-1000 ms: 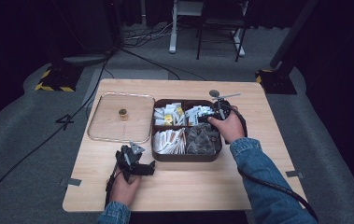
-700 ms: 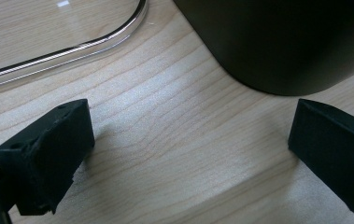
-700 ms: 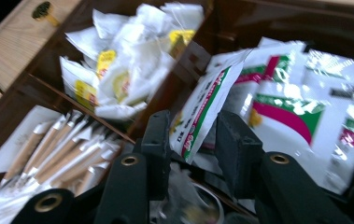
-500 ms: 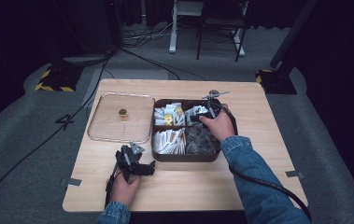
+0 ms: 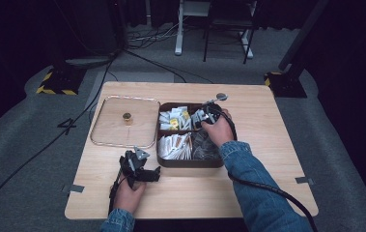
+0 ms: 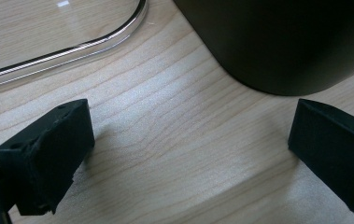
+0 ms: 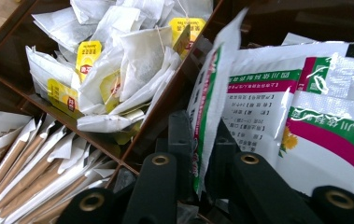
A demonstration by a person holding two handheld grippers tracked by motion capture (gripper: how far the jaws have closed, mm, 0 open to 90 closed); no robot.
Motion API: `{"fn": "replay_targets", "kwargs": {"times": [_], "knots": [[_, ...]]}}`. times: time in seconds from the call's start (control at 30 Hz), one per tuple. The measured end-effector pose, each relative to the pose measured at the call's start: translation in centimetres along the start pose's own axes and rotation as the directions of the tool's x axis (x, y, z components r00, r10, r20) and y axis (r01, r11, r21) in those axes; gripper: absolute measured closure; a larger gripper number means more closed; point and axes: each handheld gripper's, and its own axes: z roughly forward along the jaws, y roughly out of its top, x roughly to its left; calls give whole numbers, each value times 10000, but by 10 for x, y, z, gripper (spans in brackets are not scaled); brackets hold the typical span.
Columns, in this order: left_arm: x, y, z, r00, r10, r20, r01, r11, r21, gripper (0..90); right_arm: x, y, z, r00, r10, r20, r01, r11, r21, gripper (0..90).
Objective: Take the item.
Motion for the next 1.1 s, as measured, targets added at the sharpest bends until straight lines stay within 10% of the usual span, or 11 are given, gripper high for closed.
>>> {"fn": "replay_targets", "kwargs": {"times": [1.1], "knots": [[0, 0, 0, 10000, 17, 7, -17, 10000, 25, 6, 3, 8, -88, 9985, -346, -421, 263, 9828, -1827, 855]]}}
